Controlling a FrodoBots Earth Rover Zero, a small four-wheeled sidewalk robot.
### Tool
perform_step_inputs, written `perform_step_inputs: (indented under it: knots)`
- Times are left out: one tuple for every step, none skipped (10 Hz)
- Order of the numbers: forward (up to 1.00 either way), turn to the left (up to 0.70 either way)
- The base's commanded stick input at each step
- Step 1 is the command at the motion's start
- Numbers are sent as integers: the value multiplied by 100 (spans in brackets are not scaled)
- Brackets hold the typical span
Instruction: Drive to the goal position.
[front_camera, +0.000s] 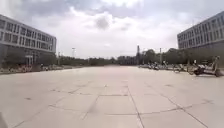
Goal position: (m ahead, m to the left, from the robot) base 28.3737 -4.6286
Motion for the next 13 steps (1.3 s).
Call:
perform_step_inputs:
  knots:
    - [98, 3]
    - [98, 3]
    - [97, 3]
    - [98, 3]
    - [98, 3]
    - [98, 3]
    - [98, 3]
    - [98, 3]
    - [98, 3]
    - [98, 3]
    - [98, 3]
    - [98, 3]
    - [98, 3]
